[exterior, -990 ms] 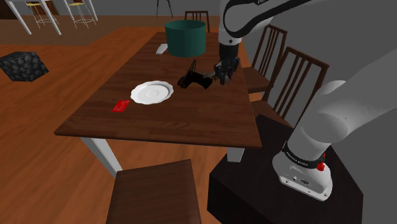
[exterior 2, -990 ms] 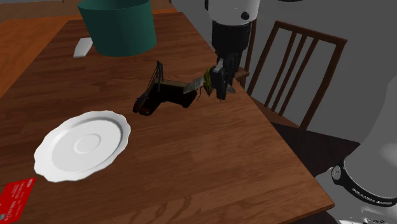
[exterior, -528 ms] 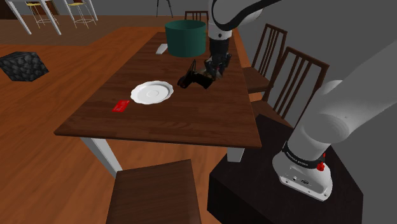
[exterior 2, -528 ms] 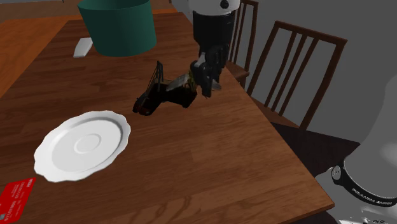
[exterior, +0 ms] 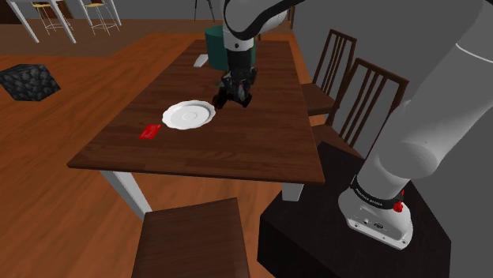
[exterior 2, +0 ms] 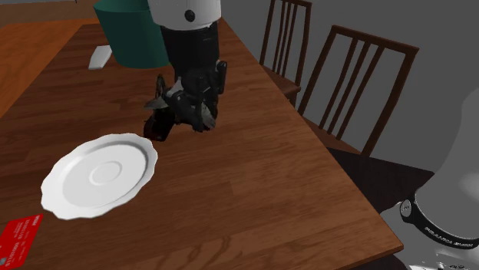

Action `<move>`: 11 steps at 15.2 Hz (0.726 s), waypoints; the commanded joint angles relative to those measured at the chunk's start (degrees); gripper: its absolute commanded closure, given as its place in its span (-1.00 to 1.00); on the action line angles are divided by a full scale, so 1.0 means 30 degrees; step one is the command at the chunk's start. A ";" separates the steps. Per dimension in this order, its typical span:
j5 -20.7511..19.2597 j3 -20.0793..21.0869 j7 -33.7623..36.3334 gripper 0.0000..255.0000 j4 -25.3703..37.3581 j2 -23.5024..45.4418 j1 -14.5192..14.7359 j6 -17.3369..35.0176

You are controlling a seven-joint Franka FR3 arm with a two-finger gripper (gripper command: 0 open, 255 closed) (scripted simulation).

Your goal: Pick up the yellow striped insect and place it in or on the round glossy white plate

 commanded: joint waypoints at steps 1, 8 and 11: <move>-0.0026 0.0353 0.0609 1.00 0.1555 0.1337 0.0247 -0.0223; -0.0548 0.1221 0.2604 1.00 0.7219 0.5924 0.1177 -0.1306; -0.0880 0.1451 0.3373 1.00 1.0144 0.8068 0.1672 -0.2104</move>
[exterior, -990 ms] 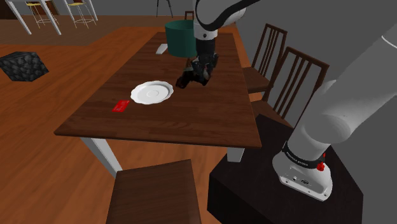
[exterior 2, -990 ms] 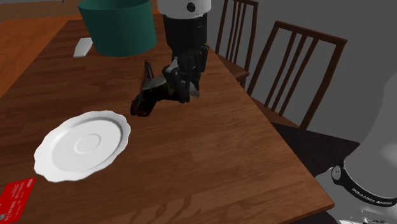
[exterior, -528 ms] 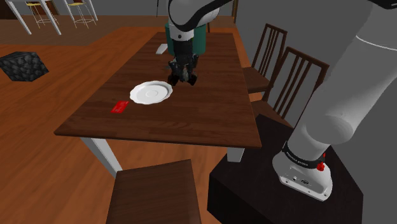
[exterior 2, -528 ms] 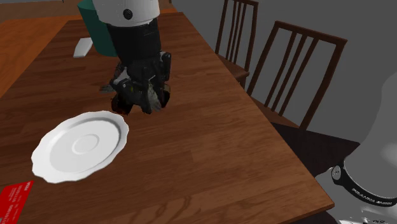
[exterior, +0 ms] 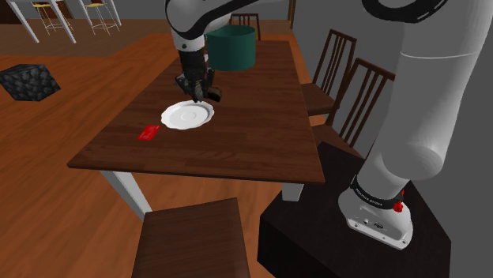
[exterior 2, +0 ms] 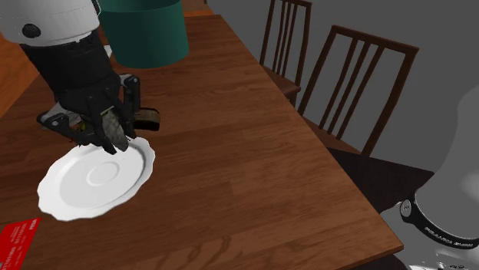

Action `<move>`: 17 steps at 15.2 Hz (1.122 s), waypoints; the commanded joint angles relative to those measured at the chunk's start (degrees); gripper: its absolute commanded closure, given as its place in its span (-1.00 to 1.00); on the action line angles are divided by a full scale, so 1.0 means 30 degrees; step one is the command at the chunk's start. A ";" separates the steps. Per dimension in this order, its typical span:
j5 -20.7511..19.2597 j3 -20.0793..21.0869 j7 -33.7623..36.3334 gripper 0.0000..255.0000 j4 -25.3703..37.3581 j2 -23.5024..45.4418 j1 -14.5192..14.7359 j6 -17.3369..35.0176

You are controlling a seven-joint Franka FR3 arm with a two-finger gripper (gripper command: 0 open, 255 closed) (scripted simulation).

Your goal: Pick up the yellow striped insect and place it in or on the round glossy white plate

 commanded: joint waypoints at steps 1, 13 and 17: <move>-0.0224 0.0159 0.0567 1.00 0.1951 0.1369 0.0388 -0.0596; -0.0454 0.0144 0.0853 1.00 0.1195 0.2813 0.0596 0.1592; -0.0488 0.0130 0.0870 1.00 0.0865 0.3008 0.0600 0.2115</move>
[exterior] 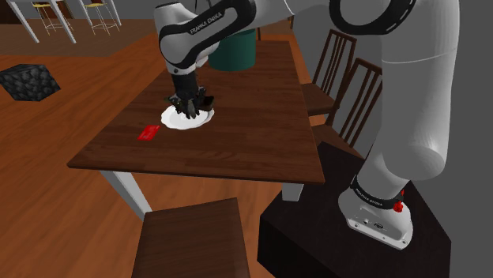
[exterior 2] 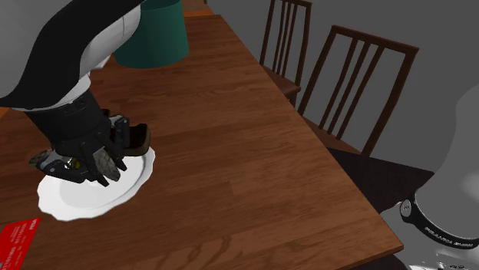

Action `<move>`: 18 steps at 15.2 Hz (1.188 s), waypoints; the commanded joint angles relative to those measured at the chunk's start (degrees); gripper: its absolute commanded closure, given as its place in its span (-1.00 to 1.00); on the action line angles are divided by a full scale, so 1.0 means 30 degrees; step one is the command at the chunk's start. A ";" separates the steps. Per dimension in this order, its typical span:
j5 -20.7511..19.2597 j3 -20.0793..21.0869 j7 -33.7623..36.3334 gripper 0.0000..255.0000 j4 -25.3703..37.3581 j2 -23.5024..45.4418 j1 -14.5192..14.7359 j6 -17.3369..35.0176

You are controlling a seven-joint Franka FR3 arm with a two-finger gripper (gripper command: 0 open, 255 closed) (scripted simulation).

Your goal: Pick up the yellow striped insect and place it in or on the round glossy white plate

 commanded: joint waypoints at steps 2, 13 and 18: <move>-0.0007 -0.0001 0.0009 1.00 -0.0021 0.0036 0.0007 0.0064; 0.0027 0.0014 -0.0013 -1.00 0.0350 -0.0157 -0.0002 -0.0499; 0.0102 0.0044 -0.0064 -1.00 0.1553 -0.0576 -0.0012 -0.2115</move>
